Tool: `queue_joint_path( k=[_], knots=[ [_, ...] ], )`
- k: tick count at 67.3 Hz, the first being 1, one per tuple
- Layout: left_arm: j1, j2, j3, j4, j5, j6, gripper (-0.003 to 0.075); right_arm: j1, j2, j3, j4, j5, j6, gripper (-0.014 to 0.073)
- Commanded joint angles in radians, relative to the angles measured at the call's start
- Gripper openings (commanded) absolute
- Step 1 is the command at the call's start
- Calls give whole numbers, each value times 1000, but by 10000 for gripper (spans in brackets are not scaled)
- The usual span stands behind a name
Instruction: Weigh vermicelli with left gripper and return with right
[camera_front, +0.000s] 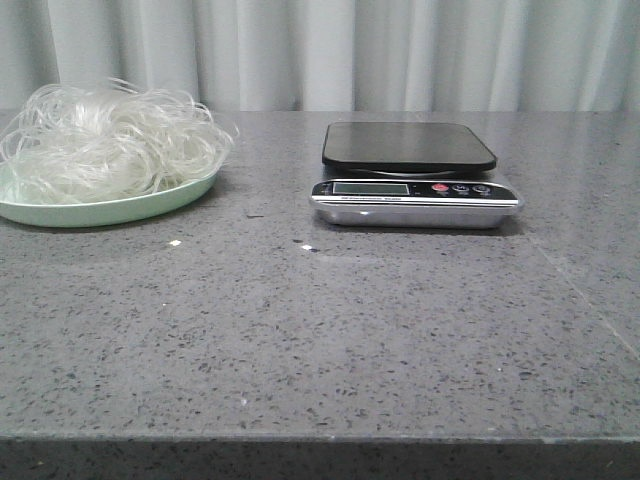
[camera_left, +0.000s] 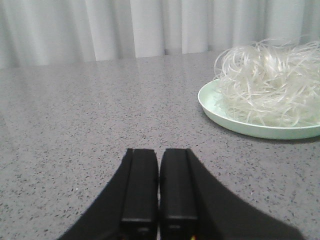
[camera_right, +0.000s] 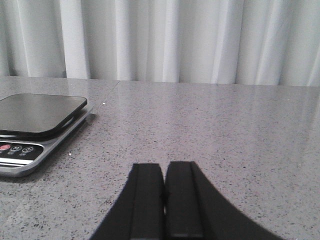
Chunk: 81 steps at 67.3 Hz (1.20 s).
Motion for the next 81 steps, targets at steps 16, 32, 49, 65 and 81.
queue_joint_path(
  k=[16, 32, 49, 65, 81],
  knots=[
    [2, -19, 5, -9, -241, -11, 136, -6, -17, -8, 0, -75, 1, 150],
    [2, -15, -52, -14, -502, -11, 136, -6, -17, -8, 0, -75, 1, 150],
    [2, 181, -545, -11, -152, -11, 136, -6, -17, -8, 0, -75, 1, 150],
    [2, 499, -906, -63, 168, -11, 173, -6, -17, -8, 0, -75, 1, 150],
    [2, 804, -1107, -137, 376, -9, 442, -6, -17, -8, 0, -74, 1, 150]
  ],
)
